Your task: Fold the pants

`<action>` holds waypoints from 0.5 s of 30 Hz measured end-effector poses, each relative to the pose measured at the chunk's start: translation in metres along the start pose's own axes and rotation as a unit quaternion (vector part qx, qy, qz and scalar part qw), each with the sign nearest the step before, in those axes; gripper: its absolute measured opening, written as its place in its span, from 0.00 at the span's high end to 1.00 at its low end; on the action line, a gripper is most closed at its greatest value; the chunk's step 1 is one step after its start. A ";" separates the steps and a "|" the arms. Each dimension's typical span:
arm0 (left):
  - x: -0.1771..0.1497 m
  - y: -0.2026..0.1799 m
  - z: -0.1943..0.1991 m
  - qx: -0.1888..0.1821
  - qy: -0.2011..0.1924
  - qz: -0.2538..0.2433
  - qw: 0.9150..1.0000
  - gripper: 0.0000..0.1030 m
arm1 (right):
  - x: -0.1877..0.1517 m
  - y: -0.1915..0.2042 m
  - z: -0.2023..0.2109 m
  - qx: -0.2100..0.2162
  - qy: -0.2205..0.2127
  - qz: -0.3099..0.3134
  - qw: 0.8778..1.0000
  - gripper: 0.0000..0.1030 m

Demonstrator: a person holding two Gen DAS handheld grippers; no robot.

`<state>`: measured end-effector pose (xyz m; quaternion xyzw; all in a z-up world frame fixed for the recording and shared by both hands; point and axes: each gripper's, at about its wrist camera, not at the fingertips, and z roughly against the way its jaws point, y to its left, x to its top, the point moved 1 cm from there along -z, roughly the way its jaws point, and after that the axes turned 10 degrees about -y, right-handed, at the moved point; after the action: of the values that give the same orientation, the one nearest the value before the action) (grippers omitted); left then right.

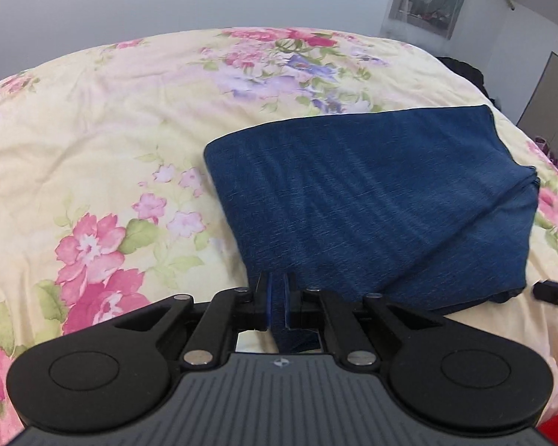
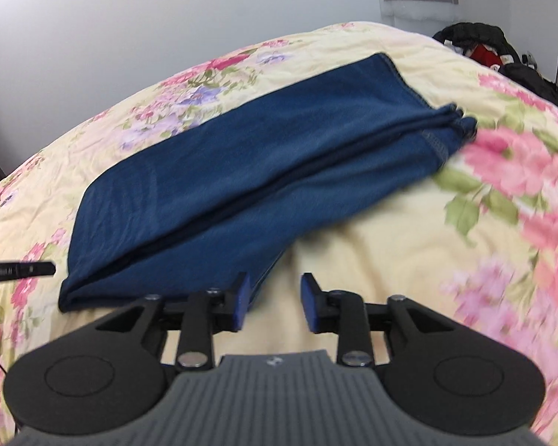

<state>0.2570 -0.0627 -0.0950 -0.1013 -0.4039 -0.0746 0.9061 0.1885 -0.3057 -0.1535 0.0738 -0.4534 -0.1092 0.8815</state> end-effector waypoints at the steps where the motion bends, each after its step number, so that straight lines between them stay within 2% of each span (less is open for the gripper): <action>1: 0.000 -0.004 -0.002 0.000 -0.002 -0.009 1.000 0.94 | -0.005 0.007 -0.002 -0.004 0.001 0.009 1.000 0.70; 3: 0.000 -0.010 -0.006 0.007 -0.006 -0.026 1.000 0.94 | -0.012 0.018 -0.009 -0.025 -0.003 0.022 0.999 0.70; 7: -0.004 -0.012 -0.017 -0.005 -0.002 -0.014 1.000 0.94 | -0.014 0.023 -0.024 -0.034 -0.007 0.011 0.999 0.70; 9: -0.008 -0.012 -0.023 -0.004 0.006 -0.015 1.000 0.94 | -0.015 0.024 -0.028 -0.037 -0.011 0.015 0.999 0.80; 10: -0.009 -0.011 -0.026 -0.002 0.011 -0.015 1.000 0.94 | -0.014 0.024 -0.027 -0.036 -0.012 0.017 0.999 0.94; 13: -0.009 -0.005 -0.031 0.004 0.018 -0.017 1.000 0.94 | -0.008 0.027 -0.015 -0.035 -0.011 0.041 0.998 0.98; 15: -0.010 -0.002 -0.034 0.007 0.024 -0.023 0.999 0.94 | -0.011 0.023 -0.015 -0.032 0.014 0.049 0.998 0.99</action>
<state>0.2748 -0.0725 -0.1246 -0.0835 -0.3845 -0.0954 0.9144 0.1976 -0.2807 -0.1653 0.0250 -0.4402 -0.0787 0.8941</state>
